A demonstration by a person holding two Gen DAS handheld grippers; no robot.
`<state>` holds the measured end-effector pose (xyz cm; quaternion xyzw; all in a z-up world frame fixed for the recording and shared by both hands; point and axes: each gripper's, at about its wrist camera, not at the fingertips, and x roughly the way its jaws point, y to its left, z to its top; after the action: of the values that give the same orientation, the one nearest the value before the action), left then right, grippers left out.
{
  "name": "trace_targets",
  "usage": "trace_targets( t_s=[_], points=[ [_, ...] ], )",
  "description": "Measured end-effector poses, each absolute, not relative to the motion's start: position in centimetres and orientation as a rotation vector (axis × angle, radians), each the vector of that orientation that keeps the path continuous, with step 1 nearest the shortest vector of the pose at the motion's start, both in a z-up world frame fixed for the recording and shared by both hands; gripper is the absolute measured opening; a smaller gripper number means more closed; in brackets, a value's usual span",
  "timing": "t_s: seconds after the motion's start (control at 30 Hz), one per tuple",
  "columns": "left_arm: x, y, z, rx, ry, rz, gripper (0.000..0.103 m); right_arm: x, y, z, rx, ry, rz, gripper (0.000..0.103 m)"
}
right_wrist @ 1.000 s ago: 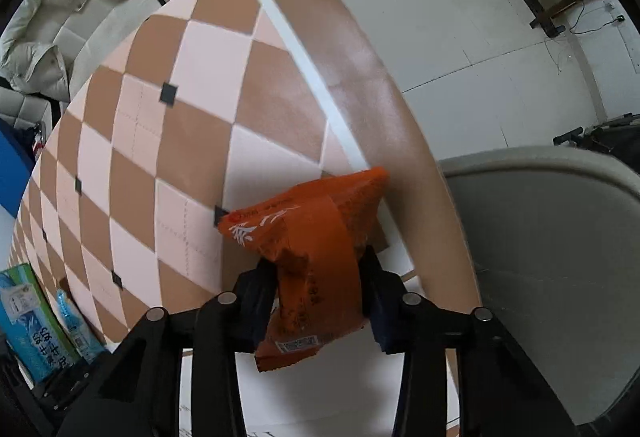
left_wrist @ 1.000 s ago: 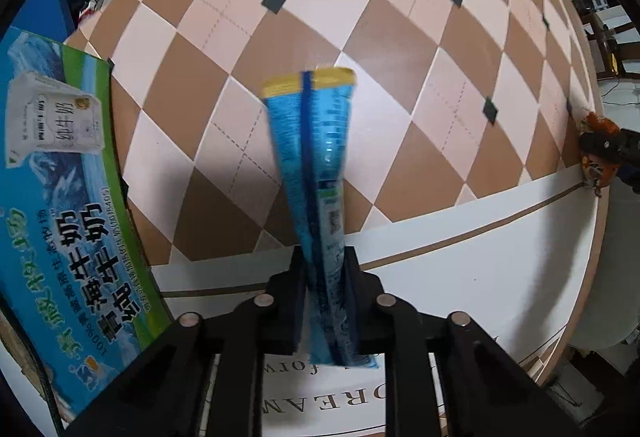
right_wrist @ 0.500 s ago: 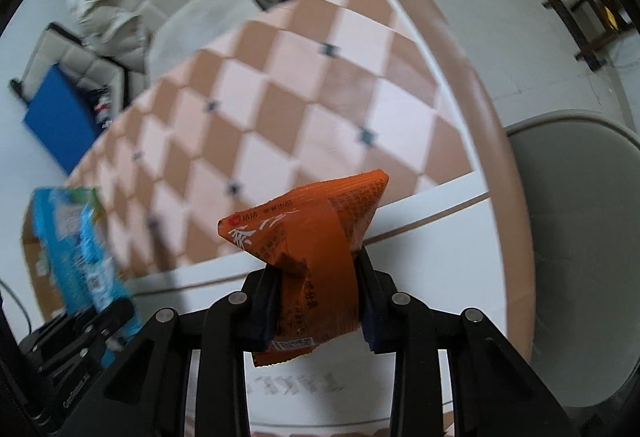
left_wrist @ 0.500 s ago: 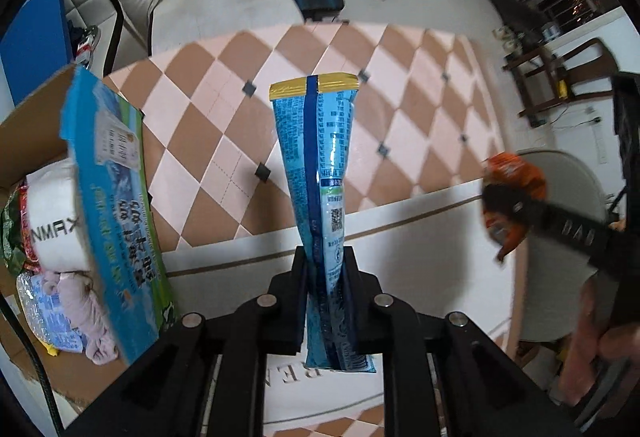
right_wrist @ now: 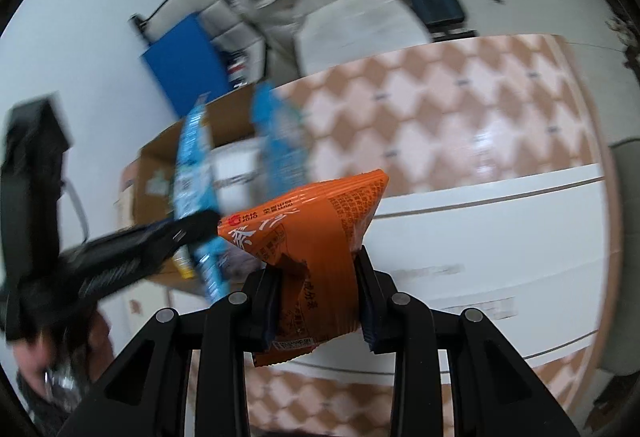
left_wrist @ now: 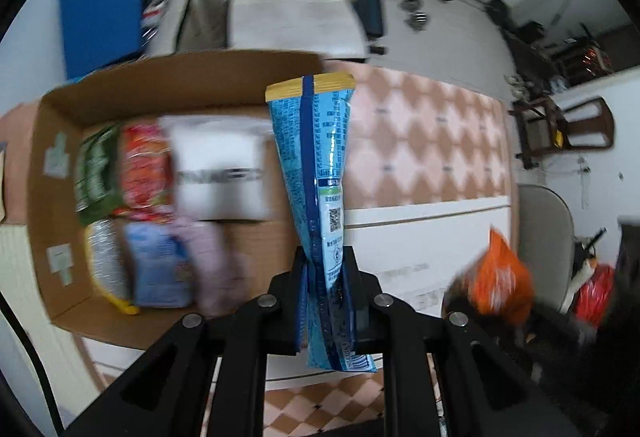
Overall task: Organize soft objects
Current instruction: 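Lower the blue packets and orange bag into the box and release both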
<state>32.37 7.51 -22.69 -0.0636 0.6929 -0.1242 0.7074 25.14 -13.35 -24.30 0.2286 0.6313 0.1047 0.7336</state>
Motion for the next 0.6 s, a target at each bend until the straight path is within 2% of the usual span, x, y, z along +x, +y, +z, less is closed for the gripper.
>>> trace_targets(
  t_s=[0.17, 0.33, 0.47, 0.5, 0.53, 0.57, 0.6],
  points=[
    [35.6, 8.9, -24.4, -0.127, 1.610, -0.291, 0.012, 25.2, -6.5, -25.7, 0.511, 1.415, 0.224, 0.034],
    [37.8, 7.7, -25.3, -0.066, 1.637, -0.333, 0.012, 25.7, -4.2, -27.4, 0.533, 1.436, 0.166, 0.034],
    [39.1, 7.2, -27.1, -0.030, 1.690, -0.359, 0.018, 26.6, -3.7, -28.6, 0.530, 1.461, 0.133, 0.034],
    [39.1, 7.1, -27.4, -0.031, 1.690, -0.378, 0.028, 27.1, -3.4, -29.1, 0.540, 1.494, 0.151, 0.038],
    [39.2, 6.9, -27.5, -0.027, 1.689, -0.395, 0.030, 27.5, -2.9, -29.7, 0.530, 1.528, 0.161, 0.047],
    [39.2, 7.0, -27.5, -0.017, 1.683, -0.391, 0.031, 27.7, -2.7, -29.9, 0.514, 1.536, 0.154, 0.058],
    [39.3, 7.1, -27.3, -0.021, 1.675, -0.395, 0.034, 27.7, -2.7, -29.8, 0.499, 1.522, 0.129, 0.078]
  ],
)
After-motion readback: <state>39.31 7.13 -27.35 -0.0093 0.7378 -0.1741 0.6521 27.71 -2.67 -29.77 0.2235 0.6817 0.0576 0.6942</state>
